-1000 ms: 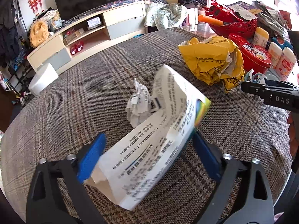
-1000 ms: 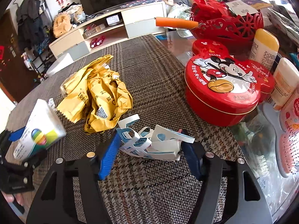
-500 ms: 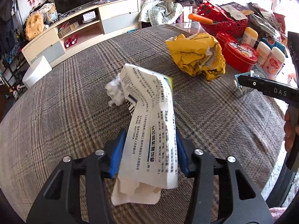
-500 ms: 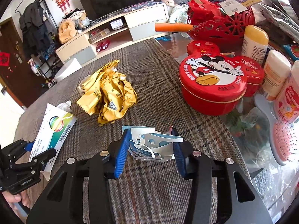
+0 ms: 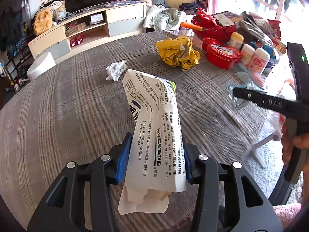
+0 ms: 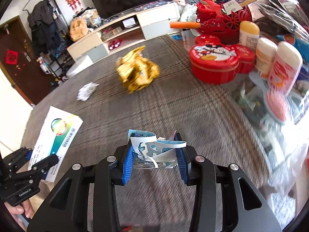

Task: Collect trash
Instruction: 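Carry the cardboard scraps and medicine box down over the grey bin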

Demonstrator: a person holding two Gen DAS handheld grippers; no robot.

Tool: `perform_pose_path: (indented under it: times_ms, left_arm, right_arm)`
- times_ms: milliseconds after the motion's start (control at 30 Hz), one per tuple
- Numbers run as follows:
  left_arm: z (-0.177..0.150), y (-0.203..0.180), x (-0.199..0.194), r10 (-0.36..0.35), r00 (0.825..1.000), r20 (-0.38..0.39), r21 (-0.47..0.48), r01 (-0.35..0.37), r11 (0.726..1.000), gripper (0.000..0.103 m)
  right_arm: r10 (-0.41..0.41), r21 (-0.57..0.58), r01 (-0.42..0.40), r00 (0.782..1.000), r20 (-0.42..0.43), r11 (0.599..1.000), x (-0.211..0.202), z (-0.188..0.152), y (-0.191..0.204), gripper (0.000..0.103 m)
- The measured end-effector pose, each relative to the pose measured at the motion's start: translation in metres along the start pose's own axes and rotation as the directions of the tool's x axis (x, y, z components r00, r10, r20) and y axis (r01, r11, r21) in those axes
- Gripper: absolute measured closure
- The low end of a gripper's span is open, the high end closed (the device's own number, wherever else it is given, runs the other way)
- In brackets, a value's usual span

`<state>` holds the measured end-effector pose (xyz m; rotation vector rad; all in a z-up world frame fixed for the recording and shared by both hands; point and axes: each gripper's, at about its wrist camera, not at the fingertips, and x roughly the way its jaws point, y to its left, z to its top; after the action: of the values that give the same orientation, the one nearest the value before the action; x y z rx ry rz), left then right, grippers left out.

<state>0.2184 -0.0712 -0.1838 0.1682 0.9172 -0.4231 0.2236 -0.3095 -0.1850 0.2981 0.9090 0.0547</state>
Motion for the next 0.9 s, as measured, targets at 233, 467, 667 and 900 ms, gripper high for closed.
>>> perform_pose_path:
  times_ms: [233,467,667,900]
  left_arm:
    - [-0.046,-0.013,-0.038,-0.010,1.000,0.012,-0.062,0.010,0.998,0.059]
    - [-0.098,-0.030,-0.075,0.006,0.999,0.050,-0.111,0.000,0.994,0.058]
    - [-0.145,-0.054,-0.098,0.033,0.996,0.086,-0.120,-0.023,0.993,0.058]
    - [-0.202,-0.065,-0.084,0.025,0.999,0.022,-0.179,-0.021,0.984,0.058]
  right_arm:
    - [-0.025,-0.085,0.026,1.000,0.013,0.996,-0.042,-0.041,0.031,0.063]
    - [0.015,-0.076,-0.014,1.000,0.012,0.997,-0.070,-0.088,0.039,0.063]
    - [0.026,-0.096,-0.023,0.999,0.023,0.995,-0.090,-0.130,0.052,0.063]
    - [0.039,-0.077,-0.041,0.999,-0.017,0.996,-0.091,-0.170,0.055,0.063]
